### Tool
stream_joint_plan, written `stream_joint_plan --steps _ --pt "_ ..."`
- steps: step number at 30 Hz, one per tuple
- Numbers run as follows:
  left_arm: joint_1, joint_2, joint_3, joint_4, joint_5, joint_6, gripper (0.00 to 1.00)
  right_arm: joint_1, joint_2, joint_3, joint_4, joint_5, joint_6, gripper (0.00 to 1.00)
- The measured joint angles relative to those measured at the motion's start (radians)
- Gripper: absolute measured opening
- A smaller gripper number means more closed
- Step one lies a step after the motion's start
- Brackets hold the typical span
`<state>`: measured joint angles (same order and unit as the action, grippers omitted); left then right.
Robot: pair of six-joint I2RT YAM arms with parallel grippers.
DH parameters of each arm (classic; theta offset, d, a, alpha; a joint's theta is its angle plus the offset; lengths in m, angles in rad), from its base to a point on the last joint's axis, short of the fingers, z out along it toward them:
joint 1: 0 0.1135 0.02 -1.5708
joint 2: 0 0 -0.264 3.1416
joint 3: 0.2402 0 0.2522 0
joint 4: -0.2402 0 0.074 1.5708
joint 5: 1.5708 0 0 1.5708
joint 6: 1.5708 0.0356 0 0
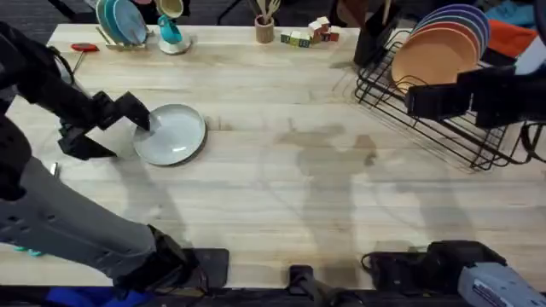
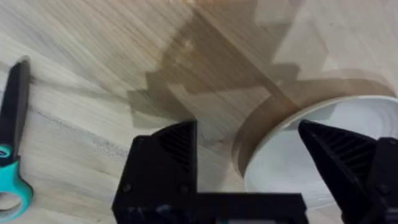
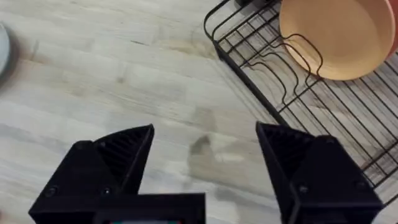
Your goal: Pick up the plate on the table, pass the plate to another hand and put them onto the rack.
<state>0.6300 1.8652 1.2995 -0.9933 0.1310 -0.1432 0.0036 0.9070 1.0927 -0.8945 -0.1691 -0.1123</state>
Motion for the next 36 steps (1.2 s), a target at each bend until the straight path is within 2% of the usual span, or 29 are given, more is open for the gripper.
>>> stream_joint_plan --steps 11,16,21,25,27,31,36 --pt "-0.015 -0.001 -0.011 0.006 -0.016 -0.001 0.995 0.0 0.0 0.0 0.001 0.043 0.0 0.993" --pt "-0.075 -0.001 -0.018 0.001 -0.078 0.017 0.996 0.0 0.0 0.0 0.001 0.067 0.0 0.993" --pt "-0.155 -0.002 -0.018 -0.008 -0.099 0.022 0.996 0.0 0.0 0.0 0.001 0.08 0.0 0.993" --pt "-0.176 -0.002 -0.018 -0.01 -0.104 0.024 0.986 0.0 0.0 0.0 0.001 0.08 0.0 0.993" --pt "-0.176 -0.002 -0.018 -0.011 -0.091 0.023 0.877 0.0 0.0 0.0 0.001 0.08 -0.001 0.993" --pt "-0.181 -0.002 -0.018 -0.011 -0.08 0.023 0.55 0.0 0.0 0.0 0.001 0.084 0.0 0.993" --pt "-0.182 -0.002 -0.018 -0.012 -0.068 0.022 0.309 0.0 0.0 0.0 0.001 0.087 0.0 0.993"
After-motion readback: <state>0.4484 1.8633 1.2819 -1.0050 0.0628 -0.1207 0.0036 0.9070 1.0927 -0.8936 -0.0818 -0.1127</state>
